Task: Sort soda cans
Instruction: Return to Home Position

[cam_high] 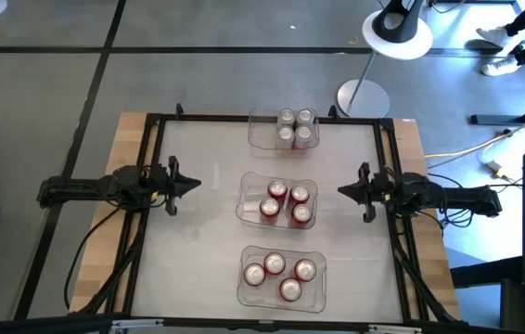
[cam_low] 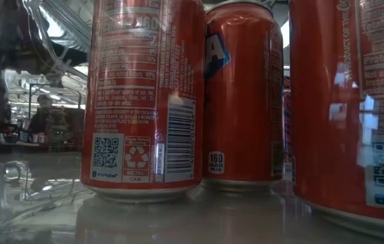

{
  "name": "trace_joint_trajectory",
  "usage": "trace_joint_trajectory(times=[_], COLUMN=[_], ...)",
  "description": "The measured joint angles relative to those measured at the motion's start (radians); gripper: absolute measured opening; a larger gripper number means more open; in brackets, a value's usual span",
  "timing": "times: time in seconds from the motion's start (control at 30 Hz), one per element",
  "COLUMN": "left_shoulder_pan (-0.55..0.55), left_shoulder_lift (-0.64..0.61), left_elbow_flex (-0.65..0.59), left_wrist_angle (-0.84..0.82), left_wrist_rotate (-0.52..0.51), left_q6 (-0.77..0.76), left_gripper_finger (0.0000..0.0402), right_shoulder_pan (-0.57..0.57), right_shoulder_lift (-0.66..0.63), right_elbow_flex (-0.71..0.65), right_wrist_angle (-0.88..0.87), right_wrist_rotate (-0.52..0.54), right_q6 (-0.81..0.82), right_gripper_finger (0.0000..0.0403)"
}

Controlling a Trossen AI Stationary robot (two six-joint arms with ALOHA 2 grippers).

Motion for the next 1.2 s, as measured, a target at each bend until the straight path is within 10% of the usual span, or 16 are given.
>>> trace_joint_trajectory(times=[1.2], left_shoulder_pan=[0.0], left_shoulder_lift=[0.001], left_elbow_flex=[0.0], left_wrist_angle=[-0.002], left_wrist_rotate=[0.0], left_q6=[-0.003], left_gripper_finger=[0.0004], right_shoulder_pan=[0.0], right_shoulder_lift=[0.007], right_elbow_flex=[-0.004], right_wrist_angle=[-0.015], right_wrist_rotate=[-0.05], right_q6=[0.0], right_gripper_finger=[0.0001])
